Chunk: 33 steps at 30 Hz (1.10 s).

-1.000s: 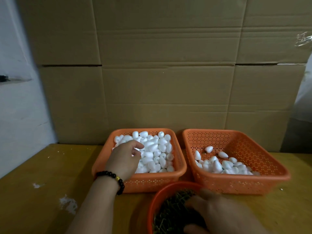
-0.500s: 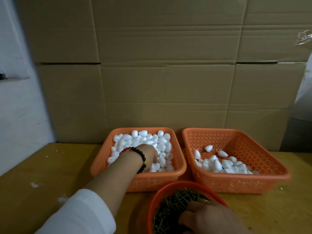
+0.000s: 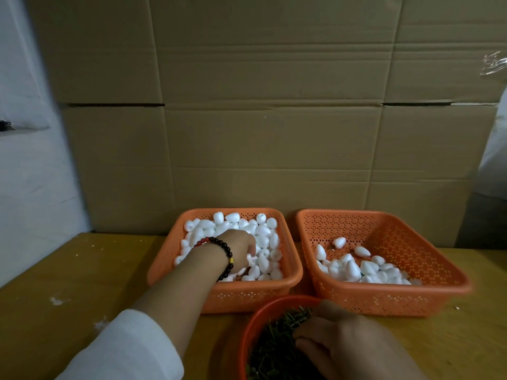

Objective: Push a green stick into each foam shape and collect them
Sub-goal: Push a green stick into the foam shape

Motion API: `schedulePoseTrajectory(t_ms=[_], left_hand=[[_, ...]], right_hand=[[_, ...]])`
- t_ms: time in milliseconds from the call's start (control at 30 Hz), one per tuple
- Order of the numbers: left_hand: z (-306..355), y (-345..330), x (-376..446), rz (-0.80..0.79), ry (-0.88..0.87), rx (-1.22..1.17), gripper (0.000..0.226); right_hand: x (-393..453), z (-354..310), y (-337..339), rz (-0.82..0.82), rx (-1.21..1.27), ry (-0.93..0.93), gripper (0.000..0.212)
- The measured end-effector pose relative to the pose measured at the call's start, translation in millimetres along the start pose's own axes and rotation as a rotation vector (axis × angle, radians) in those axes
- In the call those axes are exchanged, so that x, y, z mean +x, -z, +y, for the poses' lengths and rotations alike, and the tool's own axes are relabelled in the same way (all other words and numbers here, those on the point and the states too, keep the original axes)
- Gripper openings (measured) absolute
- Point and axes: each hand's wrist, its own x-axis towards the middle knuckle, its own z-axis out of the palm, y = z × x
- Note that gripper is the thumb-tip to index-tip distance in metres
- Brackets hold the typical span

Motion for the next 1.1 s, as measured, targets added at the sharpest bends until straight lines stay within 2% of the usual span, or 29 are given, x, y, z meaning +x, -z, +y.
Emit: schedulePoseTrajectory(t_ms=[100,133,200,300,467,600,733,833,933,1100], left_hand=[[-4.2,3.7,-9.0,0.138,-0.035,-0.364,0.017],[-2.2,2.7,-14.3,0.163,-0.047,-0.521,0.017],[3.6,-2.2,-27.7,0.195,-0.071,-0.763,0.018],[12.8,-13.7,-46.4,0.219,-0.098,-1.006,0.020],[24.1,-16.9,-66.1,0.313,-0.117,-1.462,0.025],[33.0,-11.0,-76.3,0.200,-0.186,-1.869,0.024],[39.2,-4.7,-81.8,0.023,-0.232,-2.087,0.033],[42.2,-3.3,-83.8,-0.108,-0.209,-2.230,0.030],[45.8,-4.0,-83.0,-0.214,-0.146,-2.430,0.047],[52.4,-5.4,-85.5,-0.369,-0.143,-2.575,0.063]], right_hand=[[0.1,-3.1,8.3,0.065,0.044,0.033,0.025],[0.6,-3.4,11.0,0.059,-0.013,0.061,0.019],[2.7,-6.8,22.0,0.080,-0.070,0.029,0.029],[3.4,-6.9,21.2,0.214,-0.145,0.015,0.038],[0.1,8.4,8.3,0.333,0.117,0.072,0.038],[1.4,14.4,7.5,0.451,0.185,0.085,0.030],[0.7,9.4,12.1,0.530,0.334,0.036,0.012],[0.4,8.2,10.4,0.601,0.435,-0.026,0.021],[-0.1,8.1,9.2,0.653,0.447,-0.051,0.032],[-0.5,4.7,13.0,0.748,0.533,-0.055,0.027]])
